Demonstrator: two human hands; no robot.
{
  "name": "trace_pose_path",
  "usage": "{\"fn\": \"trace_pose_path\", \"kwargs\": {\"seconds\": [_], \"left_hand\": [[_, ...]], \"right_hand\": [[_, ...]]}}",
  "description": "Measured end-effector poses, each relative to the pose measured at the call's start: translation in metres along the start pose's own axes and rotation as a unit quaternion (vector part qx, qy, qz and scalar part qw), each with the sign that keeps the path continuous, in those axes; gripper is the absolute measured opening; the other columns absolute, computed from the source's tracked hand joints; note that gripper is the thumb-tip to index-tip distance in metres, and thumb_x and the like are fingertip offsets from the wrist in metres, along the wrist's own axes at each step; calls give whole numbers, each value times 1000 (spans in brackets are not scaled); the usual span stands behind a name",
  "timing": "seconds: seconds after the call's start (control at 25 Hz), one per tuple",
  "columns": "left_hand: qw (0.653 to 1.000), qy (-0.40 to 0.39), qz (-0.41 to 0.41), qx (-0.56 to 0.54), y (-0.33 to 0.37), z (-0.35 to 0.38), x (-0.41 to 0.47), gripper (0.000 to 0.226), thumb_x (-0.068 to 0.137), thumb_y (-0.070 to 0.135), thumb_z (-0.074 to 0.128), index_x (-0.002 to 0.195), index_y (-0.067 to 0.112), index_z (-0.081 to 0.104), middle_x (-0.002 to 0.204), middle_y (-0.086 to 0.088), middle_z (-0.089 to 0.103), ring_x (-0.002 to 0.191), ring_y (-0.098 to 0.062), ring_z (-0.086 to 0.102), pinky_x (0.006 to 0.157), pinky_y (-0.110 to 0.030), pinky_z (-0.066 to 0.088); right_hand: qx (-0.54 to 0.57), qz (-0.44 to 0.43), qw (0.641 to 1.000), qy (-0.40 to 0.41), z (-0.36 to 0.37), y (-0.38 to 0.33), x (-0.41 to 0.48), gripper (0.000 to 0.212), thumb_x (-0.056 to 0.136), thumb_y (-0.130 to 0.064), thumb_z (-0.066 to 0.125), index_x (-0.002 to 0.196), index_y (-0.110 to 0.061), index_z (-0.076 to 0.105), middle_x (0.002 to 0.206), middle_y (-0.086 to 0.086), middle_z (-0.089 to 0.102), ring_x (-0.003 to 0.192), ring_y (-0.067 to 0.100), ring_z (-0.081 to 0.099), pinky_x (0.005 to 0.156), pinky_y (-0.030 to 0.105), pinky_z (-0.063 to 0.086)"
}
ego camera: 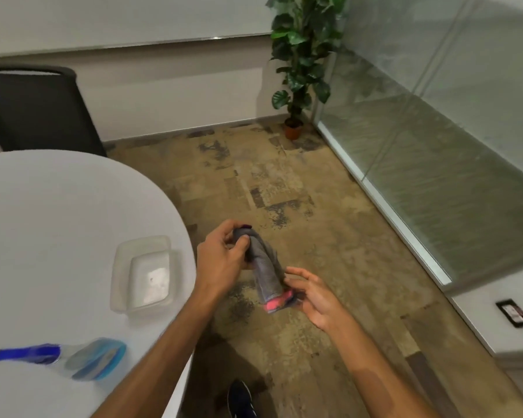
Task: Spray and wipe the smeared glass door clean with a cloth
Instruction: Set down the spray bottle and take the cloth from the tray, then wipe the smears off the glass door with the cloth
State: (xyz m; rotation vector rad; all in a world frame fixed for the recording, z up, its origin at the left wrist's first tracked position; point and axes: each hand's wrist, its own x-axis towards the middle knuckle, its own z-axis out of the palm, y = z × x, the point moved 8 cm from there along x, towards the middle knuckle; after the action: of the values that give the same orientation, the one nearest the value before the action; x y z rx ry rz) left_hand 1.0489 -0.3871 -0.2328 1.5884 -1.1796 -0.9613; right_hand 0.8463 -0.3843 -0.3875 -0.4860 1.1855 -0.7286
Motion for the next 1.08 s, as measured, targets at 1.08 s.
{"fn": "trace_pose_path", "kwargs": {"seconds": [1.08], "left_hand": [[846,-108,400,335,170,372,-229,66,78,38,81,138,26,55,128,-3,54,106,-19,58,79,-33,54]], "right_hand": [[-516,-487,532,462,-306,-139,-371,23,77,-2,77,92,-19,77,87,-3,73,70,22,66,65,37,50]]}}
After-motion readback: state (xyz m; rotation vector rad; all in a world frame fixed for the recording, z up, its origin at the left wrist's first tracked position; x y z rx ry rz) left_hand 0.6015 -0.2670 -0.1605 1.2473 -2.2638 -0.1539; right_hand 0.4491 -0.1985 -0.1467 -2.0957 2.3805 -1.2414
